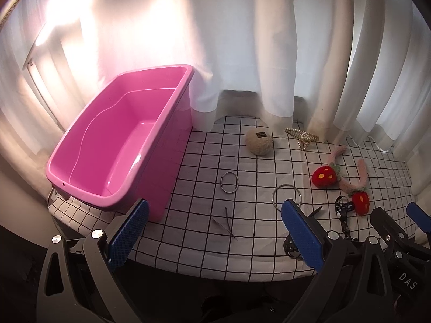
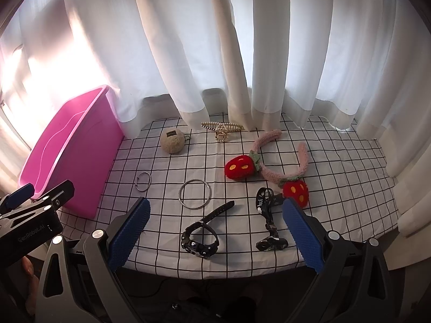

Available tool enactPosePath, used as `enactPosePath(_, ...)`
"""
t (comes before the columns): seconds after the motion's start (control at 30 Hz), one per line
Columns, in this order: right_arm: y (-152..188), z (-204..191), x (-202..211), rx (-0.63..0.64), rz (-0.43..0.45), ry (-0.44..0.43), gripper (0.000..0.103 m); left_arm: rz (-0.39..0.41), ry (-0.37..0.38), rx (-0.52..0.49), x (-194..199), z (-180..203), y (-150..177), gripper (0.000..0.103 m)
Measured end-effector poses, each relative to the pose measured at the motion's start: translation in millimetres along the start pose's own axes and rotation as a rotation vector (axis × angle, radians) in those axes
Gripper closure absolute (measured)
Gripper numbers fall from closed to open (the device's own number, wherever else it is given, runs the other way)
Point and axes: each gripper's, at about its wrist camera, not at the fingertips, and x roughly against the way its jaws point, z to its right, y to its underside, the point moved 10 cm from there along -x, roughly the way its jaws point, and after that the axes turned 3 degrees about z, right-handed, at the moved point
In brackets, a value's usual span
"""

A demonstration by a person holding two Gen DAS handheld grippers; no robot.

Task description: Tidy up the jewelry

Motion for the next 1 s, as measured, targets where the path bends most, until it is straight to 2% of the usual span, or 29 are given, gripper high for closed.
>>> enactPosePath(0.3, 20, 16, -14, -0.019, -0.045, -0.019, 0.009, -0.037, -0.002, 0.033, -18, -12, 18, 0.006)
enactPosePath(0.43, 37, 23, -27, -0.031, -0.081, -0.049, 0.009, -0.085, 0.013, 0.056, -37, -17, 38, 0.006)
enactPosePath(0.67, 75, 42, -60, -0.075, -0.173, -0.078, 0.009, -0.125, 0.025, 0.094, -70, -25, 77, 0.006)
enactPosePath(0.87, 91, 67, -82, -0.087, -0.201, -0.030, 0.009, -0.162, -0.004, 0.086, -102, -23, 97, 0.006)
enactPosePath(1.0, 99, 95, -98, -0.111, -0.219, 0.032, 0.009, -0.170, 0.002, 0.068, -122, -11, 103, 0.006)
